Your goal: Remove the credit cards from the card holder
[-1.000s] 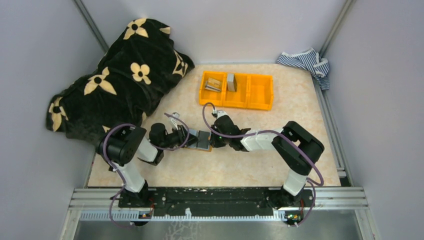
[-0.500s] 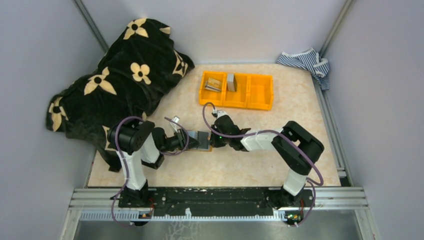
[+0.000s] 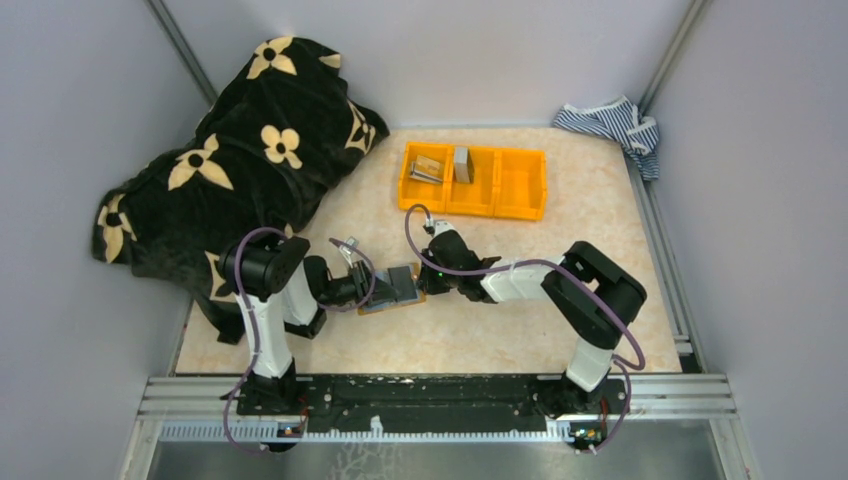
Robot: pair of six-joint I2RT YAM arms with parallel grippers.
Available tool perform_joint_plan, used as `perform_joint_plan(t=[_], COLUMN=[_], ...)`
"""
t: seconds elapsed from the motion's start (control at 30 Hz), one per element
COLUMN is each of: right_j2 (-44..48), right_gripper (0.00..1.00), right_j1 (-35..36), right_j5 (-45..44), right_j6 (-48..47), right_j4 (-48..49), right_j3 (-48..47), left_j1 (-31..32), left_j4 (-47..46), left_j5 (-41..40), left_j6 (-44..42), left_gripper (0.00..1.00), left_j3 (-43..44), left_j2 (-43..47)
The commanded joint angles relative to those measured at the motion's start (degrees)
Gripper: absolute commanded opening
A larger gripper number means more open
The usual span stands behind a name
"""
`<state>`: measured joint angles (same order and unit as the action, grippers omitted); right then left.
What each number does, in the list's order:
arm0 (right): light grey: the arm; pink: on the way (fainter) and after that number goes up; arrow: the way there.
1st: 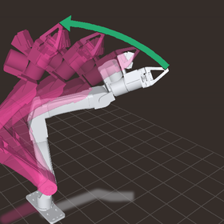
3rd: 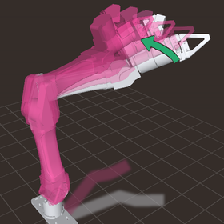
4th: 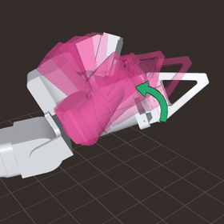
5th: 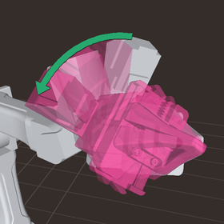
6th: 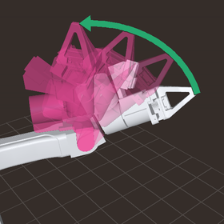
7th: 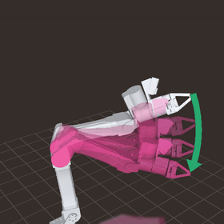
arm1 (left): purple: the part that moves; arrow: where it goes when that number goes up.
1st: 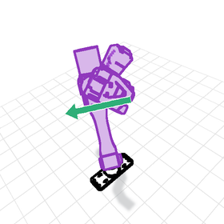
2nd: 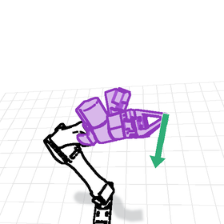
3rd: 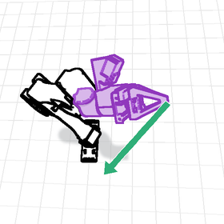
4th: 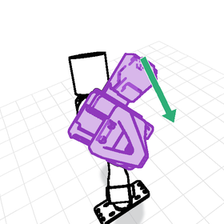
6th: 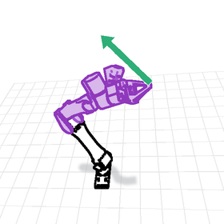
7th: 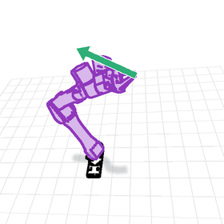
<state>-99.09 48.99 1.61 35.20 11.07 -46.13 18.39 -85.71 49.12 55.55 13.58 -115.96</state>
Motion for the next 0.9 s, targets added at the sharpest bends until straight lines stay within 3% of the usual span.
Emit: perform_joint_plan(t=[0.0, 0.37, 0.7, 0.8, 0.87], right_j2=[-3.11, -4.69, -5.16, -5.06, -5.1], right_gripper=[0.0, 0.0, 0.0, 0.0, 0.0], right_j1=[-0.07, -0.3, -0.56, -0.59, -0.6], right_j5=[-1.61, -1.15, -1.16, -1.1, -1.0], right_j6=[-0.31, -0.12, -0.12, -0.12, -0.07], right_j4=[-3.07, -2.55, -2.46, -2.31, -2.2], right_j3=[2.01, 1.28, 1.48, 1.57, 1.57], left_j1=[-0.75, -4.54, -5.65, -5.65, -5.65], left_j4=[-16.77, -16.38, -16.77, -16.77, -16.77], left_j5=[4.17, 5.29, 5.55, 5.55, 5.64], left_j6=[2.31, 1.46, 1.68, 1.66, 1.75], left_gripper=[0.27, 0.26, 0.17, 0.12, 0.01], left_j3=[-1.11, -3.4, -3.39, -3.24, -3.04], left_j2=[-2.44, -0.6, -0.96, -1.38, -1.78])
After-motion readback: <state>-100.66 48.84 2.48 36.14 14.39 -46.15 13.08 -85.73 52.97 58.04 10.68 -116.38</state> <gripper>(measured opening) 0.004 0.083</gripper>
